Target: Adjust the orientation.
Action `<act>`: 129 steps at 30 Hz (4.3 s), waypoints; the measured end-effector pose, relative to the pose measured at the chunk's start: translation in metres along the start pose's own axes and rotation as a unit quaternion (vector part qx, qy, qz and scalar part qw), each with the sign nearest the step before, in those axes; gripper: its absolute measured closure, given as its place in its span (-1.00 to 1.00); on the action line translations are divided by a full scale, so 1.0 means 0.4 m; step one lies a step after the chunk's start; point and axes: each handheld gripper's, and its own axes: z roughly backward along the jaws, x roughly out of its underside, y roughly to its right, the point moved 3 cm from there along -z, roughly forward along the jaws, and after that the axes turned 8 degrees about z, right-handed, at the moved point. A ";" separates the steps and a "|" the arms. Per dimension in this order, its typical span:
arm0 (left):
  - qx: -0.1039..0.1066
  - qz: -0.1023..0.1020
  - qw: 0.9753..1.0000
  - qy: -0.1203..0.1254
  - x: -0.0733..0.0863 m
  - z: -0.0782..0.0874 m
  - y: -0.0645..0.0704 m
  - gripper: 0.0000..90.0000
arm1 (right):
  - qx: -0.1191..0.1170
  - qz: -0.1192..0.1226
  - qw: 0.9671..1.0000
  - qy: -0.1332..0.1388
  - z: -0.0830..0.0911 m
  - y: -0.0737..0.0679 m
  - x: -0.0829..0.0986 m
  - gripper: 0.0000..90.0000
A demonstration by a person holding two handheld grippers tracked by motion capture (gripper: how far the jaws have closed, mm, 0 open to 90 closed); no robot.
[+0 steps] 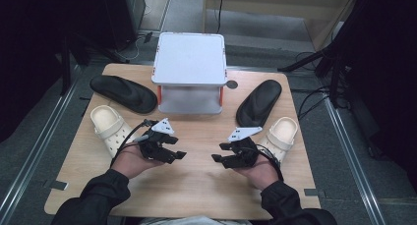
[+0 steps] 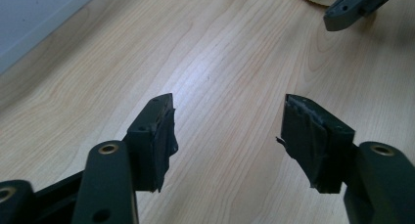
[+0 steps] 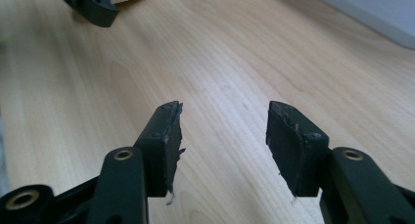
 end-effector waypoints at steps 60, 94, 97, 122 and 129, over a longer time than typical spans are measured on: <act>-0.035 0.100 0.994 -0.021 0.063 0.201 -0.111 0.18 | -0.051 0.023 0.998 -0.030 -0.016 -0.012 -0.029 -0.11; -0.102 0.196 0.974 -0.056 0.133 0.255 -0.343 0.26 | -0.046 0.027 0.997 -0.052 -0.037 -0.018 -0.028 -0.10; -0.087 0.191 0.975 -0.071 0.131 0.235 -0.344 0.31 | -0.045 0.030 0.997 -0.051 -0.037 -0.019 -0.025 -0.10; -0.050 0.208 0.976 -0.029 0.073 0.302 -0.241 0.73 | -0.053 0.025 0.997 -0.044 -0.027 -0.019 -0.024 -0.08; -0.029 0.196 0.980 -0.019 0.044 0.297 -0.163 0.73 | -0.059 0.034 0.997 -0.035 -0.031 -0.022 -0.038 -0.08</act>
